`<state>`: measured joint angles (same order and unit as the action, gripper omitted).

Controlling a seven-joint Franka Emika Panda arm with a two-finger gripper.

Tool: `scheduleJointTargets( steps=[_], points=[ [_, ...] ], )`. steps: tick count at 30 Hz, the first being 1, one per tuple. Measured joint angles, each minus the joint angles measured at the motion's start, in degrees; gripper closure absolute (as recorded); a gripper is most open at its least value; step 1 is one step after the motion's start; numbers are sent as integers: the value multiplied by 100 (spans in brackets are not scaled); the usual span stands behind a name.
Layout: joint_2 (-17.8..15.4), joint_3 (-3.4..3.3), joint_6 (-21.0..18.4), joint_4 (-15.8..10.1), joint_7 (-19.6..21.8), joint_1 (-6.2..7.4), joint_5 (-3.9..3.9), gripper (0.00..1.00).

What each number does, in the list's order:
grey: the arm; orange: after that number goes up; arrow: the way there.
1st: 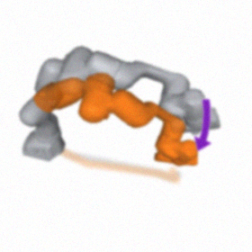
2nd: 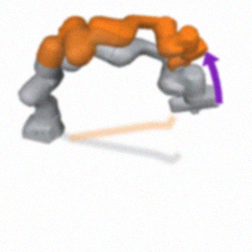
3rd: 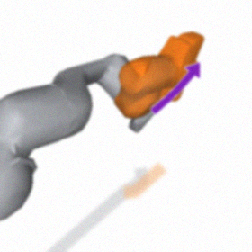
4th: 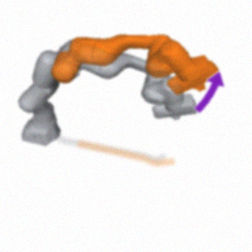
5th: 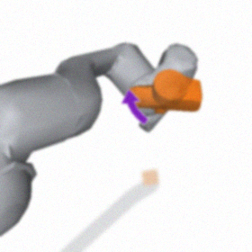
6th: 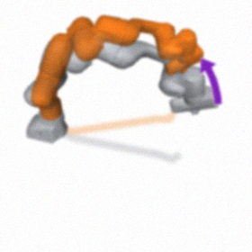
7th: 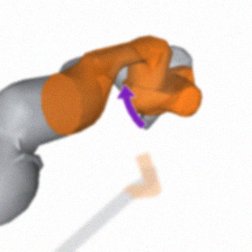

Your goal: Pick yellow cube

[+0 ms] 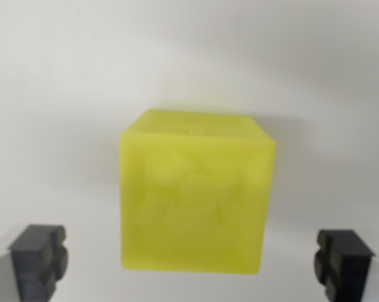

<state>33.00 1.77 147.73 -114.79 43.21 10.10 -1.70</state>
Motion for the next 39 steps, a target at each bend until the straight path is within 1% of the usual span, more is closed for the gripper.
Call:
scheduleJointTargets(
  steps=[6, 23, 35, 36, 39],
  points=[
    [86, -1, 64, 23, 0, 2, -6, 0],
    [623, -2, 427, 187, 19, -2, -58, 0],
    [650, -2, 443, 201, 20, -4, -64, 0],
    [650, -2, 443, 202, 20, -4, -64, 100],
    [637, -2, 436, 196, 20, -4, -64, 100]
  ],
)
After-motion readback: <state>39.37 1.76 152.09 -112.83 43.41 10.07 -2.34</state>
